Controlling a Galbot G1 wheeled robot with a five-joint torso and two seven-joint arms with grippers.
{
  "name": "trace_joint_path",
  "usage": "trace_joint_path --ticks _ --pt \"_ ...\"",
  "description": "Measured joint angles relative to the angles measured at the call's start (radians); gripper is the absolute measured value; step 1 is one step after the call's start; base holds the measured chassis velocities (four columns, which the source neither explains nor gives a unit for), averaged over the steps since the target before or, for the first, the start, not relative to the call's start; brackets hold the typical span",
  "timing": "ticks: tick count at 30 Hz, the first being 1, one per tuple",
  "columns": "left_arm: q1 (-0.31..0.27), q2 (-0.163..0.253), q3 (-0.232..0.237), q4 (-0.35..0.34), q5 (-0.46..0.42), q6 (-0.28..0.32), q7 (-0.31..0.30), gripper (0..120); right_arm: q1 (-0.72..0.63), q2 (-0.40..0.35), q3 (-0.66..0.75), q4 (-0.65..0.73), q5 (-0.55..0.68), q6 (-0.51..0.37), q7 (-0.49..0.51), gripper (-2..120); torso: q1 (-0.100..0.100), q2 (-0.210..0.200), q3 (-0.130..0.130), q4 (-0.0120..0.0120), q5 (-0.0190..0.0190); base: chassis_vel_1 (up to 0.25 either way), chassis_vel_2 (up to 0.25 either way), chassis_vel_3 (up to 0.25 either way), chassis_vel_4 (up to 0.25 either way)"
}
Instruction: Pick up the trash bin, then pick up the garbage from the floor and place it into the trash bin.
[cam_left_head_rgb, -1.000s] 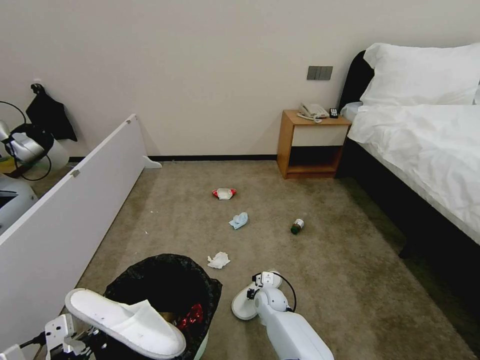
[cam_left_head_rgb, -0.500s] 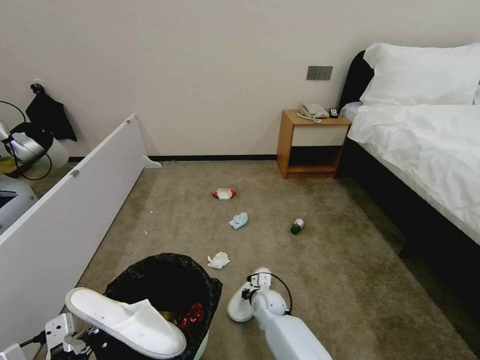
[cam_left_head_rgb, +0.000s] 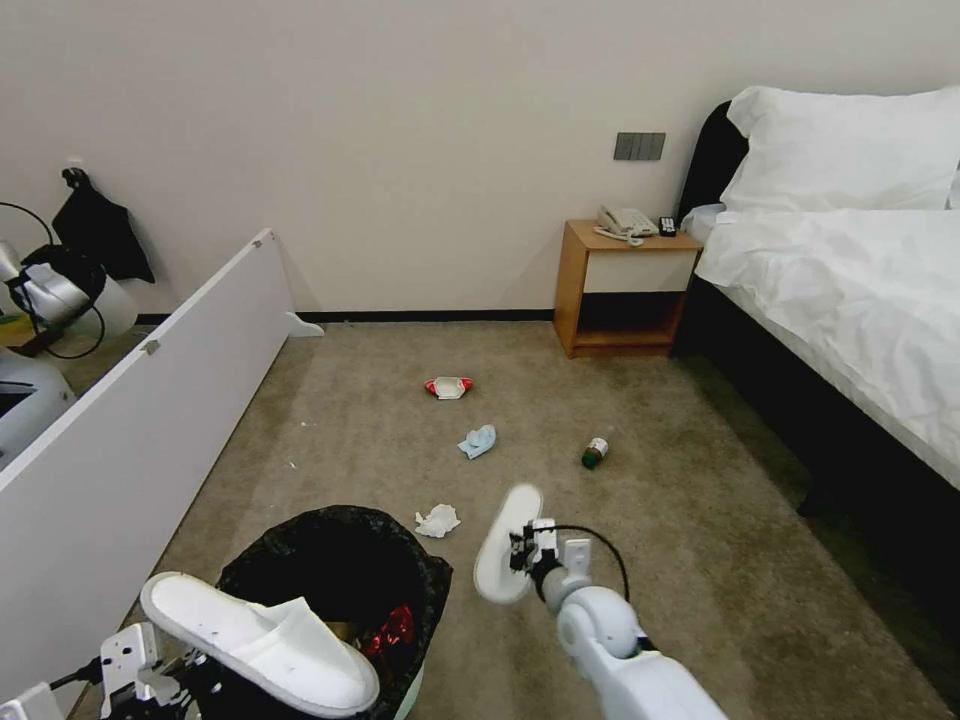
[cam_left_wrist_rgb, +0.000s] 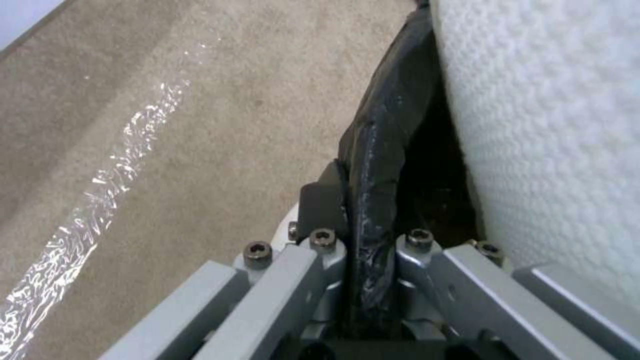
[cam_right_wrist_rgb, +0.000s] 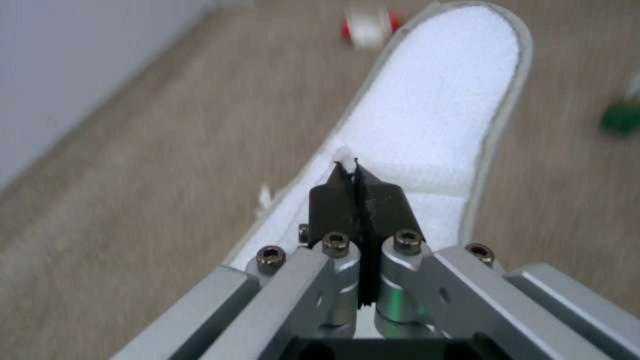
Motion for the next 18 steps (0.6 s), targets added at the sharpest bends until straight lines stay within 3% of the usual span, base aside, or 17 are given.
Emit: trace_joint_path --ticks 4,7,10,13,18 --pt "0.005 0.001 0.005 0.0 0.001 0.0 -0.001 3 -0.013 -0.057 0.014 0.076 -0.015 0.056 -0.036 0 0.0 0.0 0.0 -0.0002 0.0 0.0 0.0 0.0 0.0" --pt "0.01 0.001 0.006 0.0 0.004 0.001 -0.002 3 -0.021 -0.131 0.049 0.174 -0.026 0.153 -0.102 0 0.0 0.0 0.0 -0.0002 0.0 0.0 0.0 0.0 0.0" --pt "0.011 0.001 0.006 0.0 0.004 0.001 -0.002 3 -0.02 -0.145 0.056 0.189 -0.047 0.201 -0.13 0 0.0 0.0 0.0 -0.0002 -0.0001 0.0 0.0 0.0 0.0" --pt "0.016 0.0 0.009 0.0 0.006 0.002 -0.002 3 -0.001 -0.166 0.062 0.236 -0.082 0.334 -0.21 0 0.0 0.0 0.0 -0.0001 -0.0001 0.0 0.0 0.0 0.0" --pt "0.018 0.0 0.009 0.0 0.01 0.003 -0.003 3 0.033 -0.189 0.053 0.291 -0.077 0.411 -0.272 0 0.0 0.0 0.0 0.0 -0.0002 0.0 0.0 0.0 0.0"
